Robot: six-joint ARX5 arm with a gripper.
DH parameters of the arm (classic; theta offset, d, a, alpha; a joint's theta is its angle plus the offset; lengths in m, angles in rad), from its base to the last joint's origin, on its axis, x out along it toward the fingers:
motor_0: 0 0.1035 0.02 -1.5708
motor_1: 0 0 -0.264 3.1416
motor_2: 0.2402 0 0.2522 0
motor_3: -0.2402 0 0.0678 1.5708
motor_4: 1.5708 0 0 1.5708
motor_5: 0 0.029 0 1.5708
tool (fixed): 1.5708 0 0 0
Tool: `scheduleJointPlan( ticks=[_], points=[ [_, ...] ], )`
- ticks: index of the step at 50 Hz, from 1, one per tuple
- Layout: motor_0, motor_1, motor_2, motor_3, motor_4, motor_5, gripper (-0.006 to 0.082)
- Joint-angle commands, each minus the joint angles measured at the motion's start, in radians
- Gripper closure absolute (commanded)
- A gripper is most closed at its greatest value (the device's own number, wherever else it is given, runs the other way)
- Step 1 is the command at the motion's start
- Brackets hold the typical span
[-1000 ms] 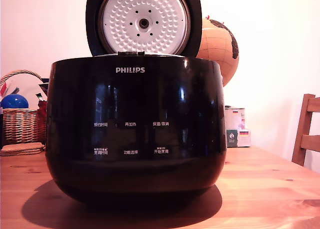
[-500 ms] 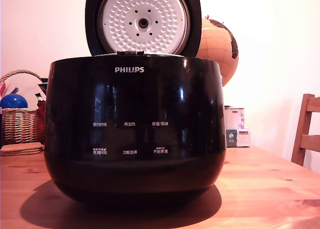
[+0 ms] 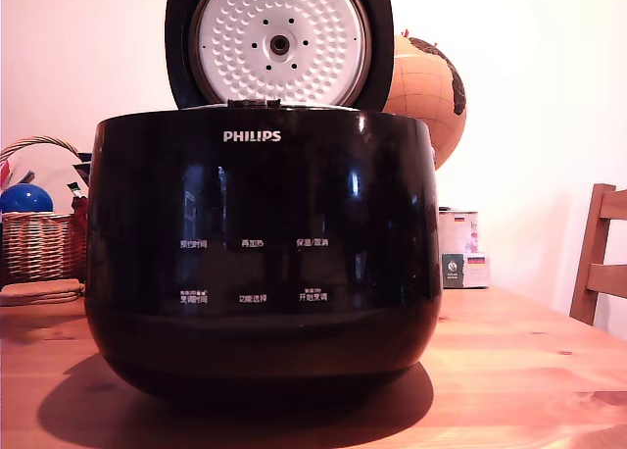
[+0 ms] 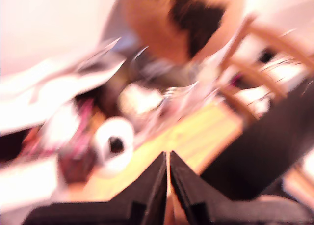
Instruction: Close the rice cooker by pressing the lid down with medium force
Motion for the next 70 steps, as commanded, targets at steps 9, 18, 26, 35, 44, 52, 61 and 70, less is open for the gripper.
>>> scheduleJointPlan(
  ticks=[9,18,26,35,44,52,61,70],
  points=[
    [-0.032,0.082,0.089,-0.011,0.113,-0.046,0.0788],
    [-0.075,0.092,0.089,-0.011,0.114,-0.049,0.0788],
    [-0.1,0.092,0.089,-0.011,0.113,-0.049,0.0788],
    [-0.116,0.092,0.089,-0.035,0.111,-0.048,0.0788],
    [-0.122,0.092,0.089,-0.097,0.097,-0.045,0.0788],
    [-0.139,0.092,0.089,-0.214,0.095,-0.007,0.0788],
    [-0.178,0.092,0.089,-0.341,0.093,0.069,0.0788],
    [-0.255,0.092,0.089,-0.413,0.021,0.109,0.0788]
  ],
)
